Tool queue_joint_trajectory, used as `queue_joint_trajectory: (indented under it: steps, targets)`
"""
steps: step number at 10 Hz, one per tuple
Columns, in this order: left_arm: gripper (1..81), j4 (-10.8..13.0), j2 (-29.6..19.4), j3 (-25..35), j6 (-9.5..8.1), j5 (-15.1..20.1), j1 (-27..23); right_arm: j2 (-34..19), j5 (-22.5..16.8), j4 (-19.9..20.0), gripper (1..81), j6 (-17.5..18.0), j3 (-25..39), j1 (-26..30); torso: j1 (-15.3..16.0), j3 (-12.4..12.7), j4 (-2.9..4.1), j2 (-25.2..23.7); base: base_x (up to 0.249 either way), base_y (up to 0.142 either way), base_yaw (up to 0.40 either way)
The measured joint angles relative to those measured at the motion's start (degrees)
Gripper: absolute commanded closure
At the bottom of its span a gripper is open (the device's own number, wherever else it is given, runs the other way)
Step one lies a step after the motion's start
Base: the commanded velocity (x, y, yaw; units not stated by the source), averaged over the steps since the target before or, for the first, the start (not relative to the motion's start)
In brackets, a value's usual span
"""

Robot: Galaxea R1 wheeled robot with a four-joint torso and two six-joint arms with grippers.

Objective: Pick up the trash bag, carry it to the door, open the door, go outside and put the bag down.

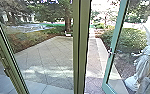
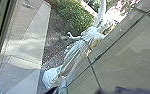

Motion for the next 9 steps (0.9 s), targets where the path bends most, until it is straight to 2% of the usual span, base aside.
queue_joint_trajectory:
  steps: [3, 5, 6, 7, 9]
  targets:
    - [81.1, 0.0, 0.0, 0.0, 0.02, 0.0, 0.4, 2.4, 3.8, -1.7, 1.0, 4.4, -6.7, 0.2, 0.0, 0.0, 0.00, 0.0, 0.000, 0.000, 0.000]
    - [81.1, 0.0, 0.0, 0.0, 0.02, 0.0, 0.5, 4.2, 3.8, -0.5, 1.0, 4.9, -9.8, 0.7, 0.0, 0.0, 0.00, 0.0, 0.000, 0.000, 0.000]
    - [81.1, 0.0, 0.0, 0.0, 0.02, -0.1, 0.5, 5.2, 2.1, 4.1, 1.0, 4.7, -10.5, 0.7, 0.0, 0.0, 0.00, 0.0, 0.000, 0.000, 0.000]
    - [81.1, 0.0, 0.0, 0.0, 0.02, 0.0, 0.5, 6.0, 0.4, 11.1, 1.0, 3.4, -10.8, 0.6, 0.0, 0.0, 0.00, 0.0, 0.000, 0.000, 0.000]
    - [81.1, 0.0, 0.0, 0.0, 0.07, -0.1, 0.5, 6.9, -3.7, 27.3, 1.0, -2.3, -10.8, 0.1, 0.0, 0.0, 0.00, 0.0, 0.000, 0.000, 0.000]
